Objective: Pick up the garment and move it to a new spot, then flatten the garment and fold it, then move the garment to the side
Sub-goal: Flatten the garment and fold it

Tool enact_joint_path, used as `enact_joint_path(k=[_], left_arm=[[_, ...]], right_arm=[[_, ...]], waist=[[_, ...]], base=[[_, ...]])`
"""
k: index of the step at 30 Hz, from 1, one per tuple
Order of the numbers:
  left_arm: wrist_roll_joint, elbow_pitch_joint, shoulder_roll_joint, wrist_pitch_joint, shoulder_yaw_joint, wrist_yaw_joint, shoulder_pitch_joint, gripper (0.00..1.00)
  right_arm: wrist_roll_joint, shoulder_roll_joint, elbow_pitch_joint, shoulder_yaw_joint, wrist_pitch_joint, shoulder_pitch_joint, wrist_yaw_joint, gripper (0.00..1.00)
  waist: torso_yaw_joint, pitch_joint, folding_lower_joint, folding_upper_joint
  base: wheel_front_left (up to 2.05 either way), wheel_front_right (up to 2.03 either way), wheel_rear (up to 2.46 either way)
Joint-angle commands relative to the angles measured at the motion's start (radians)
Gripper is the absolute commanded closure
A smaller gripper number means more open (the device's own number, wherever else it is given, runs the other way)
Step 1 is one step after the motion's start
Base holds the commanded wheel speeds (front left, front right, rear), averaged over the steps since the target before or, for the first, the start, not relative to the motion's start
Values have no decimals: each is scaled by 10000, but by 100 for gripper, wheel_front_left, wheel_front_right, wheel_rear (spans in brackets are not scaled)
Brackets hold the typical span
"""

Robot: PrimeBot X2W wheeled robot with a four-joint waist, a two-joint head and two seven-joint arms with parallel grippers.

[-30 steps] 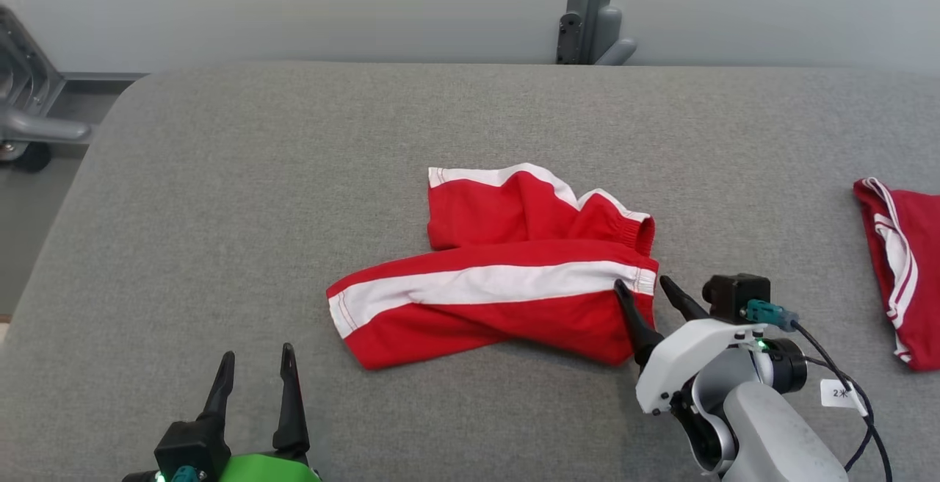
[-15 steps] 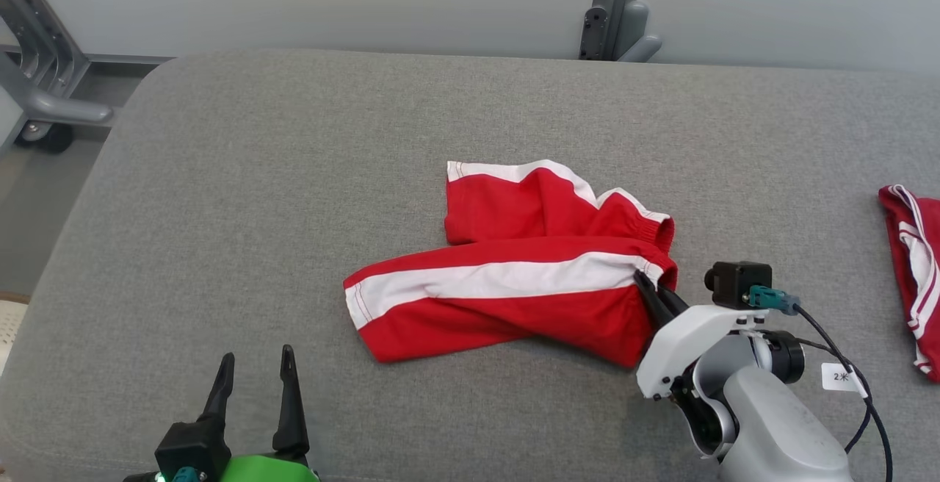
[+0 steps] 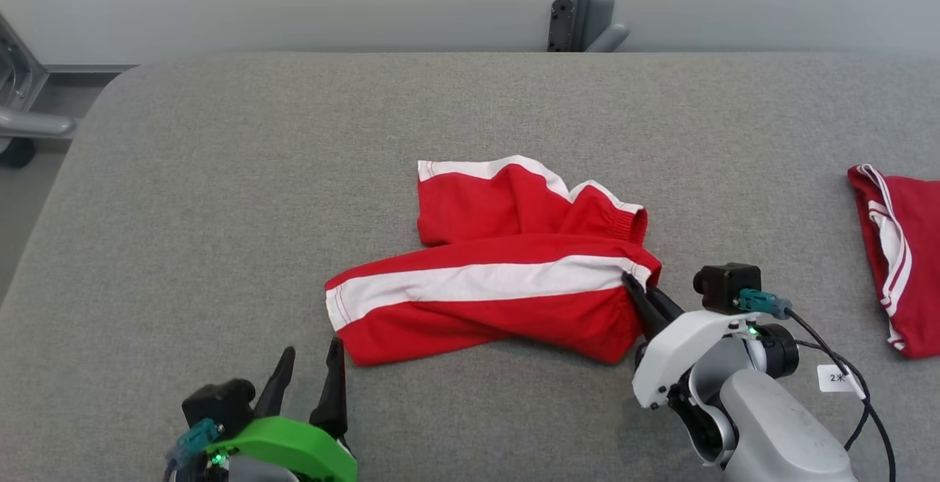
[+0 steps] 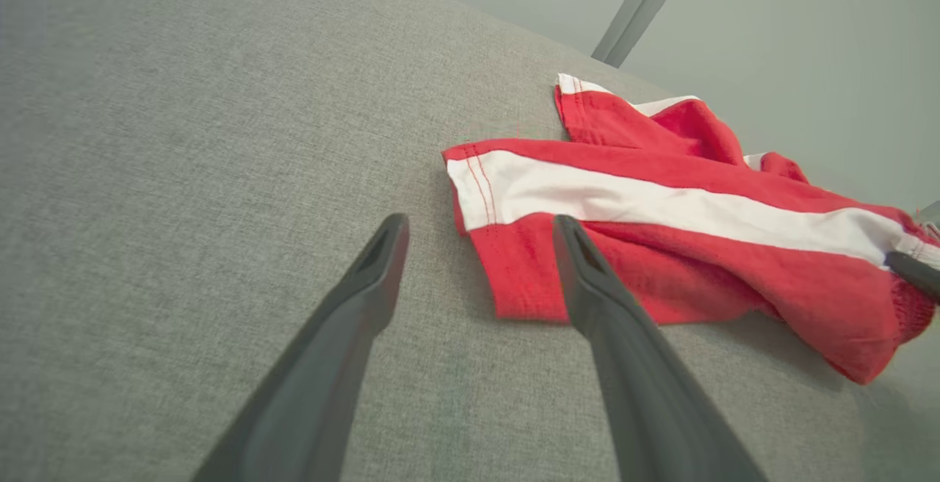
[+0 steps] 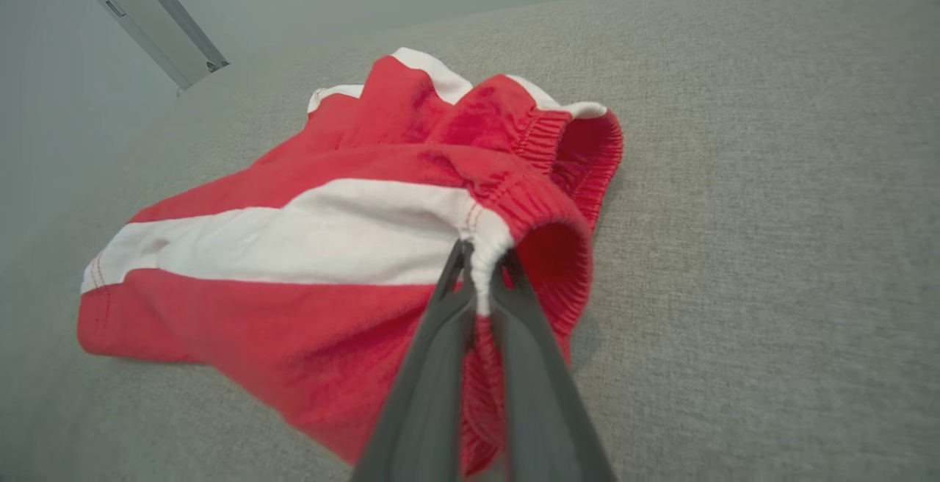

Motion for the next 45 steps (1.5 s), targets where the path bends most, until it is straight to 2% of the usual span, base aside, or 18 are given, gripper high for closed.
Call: enact_joint_path(k=[1, 9, 15, 26, 28, 30, 35, 40, 45], left_arm=[[-276, 170, 3, 126, -13, -103, -315, 0], [-1518, 1818, -24, 914, -63, -264, -1696, 0], [-2050, 2726, -26, 1277, -21, -363, -2424, 0], [-2214, 3197, 122, 1563, -195, -573, -3236, 0], [-2229, 3205, 163, 1619, -236, -602, -3264, 27], [-2252, 3231, 198, 1713, -283, -596, -3267, 49], [-2323, 3182, 252, 1945, -321, -501, -3201, 76], [-2388, 3137, 329, 2258, -356, -357, -3110, 81], [-2479, 3133, 369, 2501, -348, -207, -3039, 74]], right_arm=[[-34, -81, -71, 67, -40, 82, -12, 100], [-55, -186, -171, 487, -125, -101, -12, 100], [45, -234, -139, 716, -192, -228, -12, 100], [200, -243, 72, 899, -405, -389, -12, 100], [236, -235, 122, 915, -458, -422, -12, 100], [258, -223, 165, 938, -479, -442, -12, 100], [312, -224, 253, 988, -568, -500, -12, 100], [365, -221, 309, 1082, -610, -545, -12, 100], [415, -224, 349, 1168, -645, -625, -12, 100]], waist=[[-145, 129, 0, 116], [-516, 419, 0, 116], [-654, 549, 0, 116], [-703, 582, 0, 116], [-700, 574, 0, 116], [-698, 566, 0, 116], [-685, 552, 0, 116], [-688, 535, 0, 116], [-724, 516, 0, 116]], base=[[0, 0, 0], [0, 0, 0], [0, 0, 0], [0, 0, 0], [0, 0, 0], [0, 0, 0], [0, 0, 0], [0, 0, 0], [0, 0, 0]])
